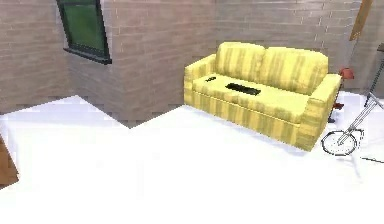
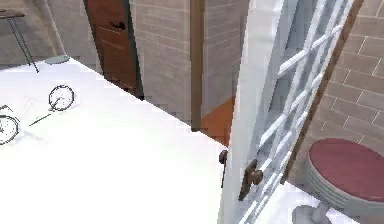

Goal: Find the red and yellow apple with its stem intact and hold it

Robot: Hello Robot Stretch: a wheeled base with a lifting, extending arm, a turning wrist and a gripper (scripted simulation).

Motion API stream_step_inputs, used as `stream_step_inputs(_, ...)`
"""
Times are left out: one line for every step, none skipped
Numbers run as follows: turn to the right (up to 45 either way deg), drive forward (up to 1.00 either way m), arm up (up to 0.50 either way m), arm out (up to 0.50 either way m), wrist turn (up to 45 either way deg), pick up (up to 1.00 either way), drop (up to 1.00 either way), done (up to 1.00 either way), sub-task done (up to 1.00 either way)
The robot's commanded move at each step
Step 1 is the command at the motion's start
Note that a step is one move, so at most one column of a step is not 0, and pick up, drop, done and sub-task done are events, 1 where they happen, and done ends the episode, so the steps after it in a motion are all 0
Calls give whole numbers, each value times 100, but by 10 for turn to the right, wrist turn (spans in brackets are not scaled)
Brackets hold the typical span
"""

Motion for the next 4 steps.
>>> stream_step_inputs(-180, 0, 0, 0, 0, 0, 0, 0, 0)
stream_step_inputs(0, 100, 0, 0, 0, 0, 0, 0, 0)
stream_step_inputs(-120, 0, 0, 0, 0, 0, 0, 0, 0)
stream_step_inputs(0, 25, 0, 0, 0, 0, 0, 0, 0)
